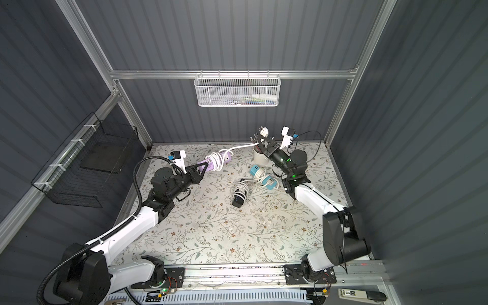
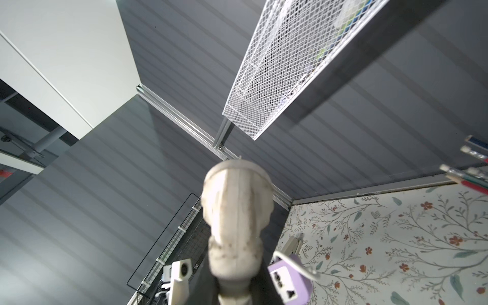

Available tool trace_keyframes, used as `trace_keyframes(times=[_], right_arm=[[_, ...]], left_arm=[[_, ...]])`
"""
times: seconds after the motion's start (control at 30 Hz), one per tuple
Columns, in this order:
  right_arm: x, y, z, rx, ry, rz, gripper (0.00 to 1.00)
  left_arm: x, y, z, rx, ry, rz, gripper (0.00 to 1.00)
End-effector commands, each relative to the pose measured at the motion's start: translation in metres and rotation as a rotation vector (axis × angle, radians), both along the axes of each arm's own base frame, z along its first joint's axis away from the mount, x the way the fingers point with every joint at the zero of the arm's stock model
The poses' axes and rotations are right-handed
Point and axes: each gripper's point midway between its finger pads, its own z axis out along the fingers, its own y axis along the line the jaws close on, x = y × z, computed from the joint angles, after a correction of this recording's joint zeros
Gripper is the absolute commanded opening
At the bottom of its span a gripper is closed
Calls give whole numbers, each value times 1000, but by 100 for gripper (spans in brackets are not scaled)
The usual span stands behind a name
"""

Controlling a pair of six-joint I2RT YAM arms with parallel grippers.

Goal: Unwrap the cord wrapped around the power strip
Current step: Unwrap the power cord from the power strip.

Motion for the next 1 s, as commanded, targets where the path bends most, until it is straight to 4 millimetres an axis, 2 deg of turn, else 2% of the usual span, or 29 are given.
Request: trace_keyframes(times=[0.0,0.17,0.27,0.43,0.53,0.67,0.77,0.87,0.97], right_arm=[[-23,-4,-28,-93,81,16,0],[-51,-14,-70,-195,199,-2,0],[-58,-17,-93,-256,251,-19,0],[-44,-16,-123,-329,307,-50,0],[-22,-8,-134,-337,316,-59,0],[10,6,-132,-314,294,-60,0],[33,13,-122,-300,259,-70,0],[49,20,-99,-281,204,-62,0],[56,24,-69,-271,145,-49,0]], left_arm=[[10,6,48,-5,-156,47,0],[19,2,72,2,-213,45,0],[20,-5,87,-19,-238,12,0],[11,-15,108,-76,-255,-64,0],[0,-24,115,-116,-245,-127,0],[-19,-36,114,-164,-206,-211,0],[-31,-42,102,-183,-162,-245,0],[-42,-44,86,-177,-118,-254,0],[-48,-42,68,-171,-71,-253,0]])
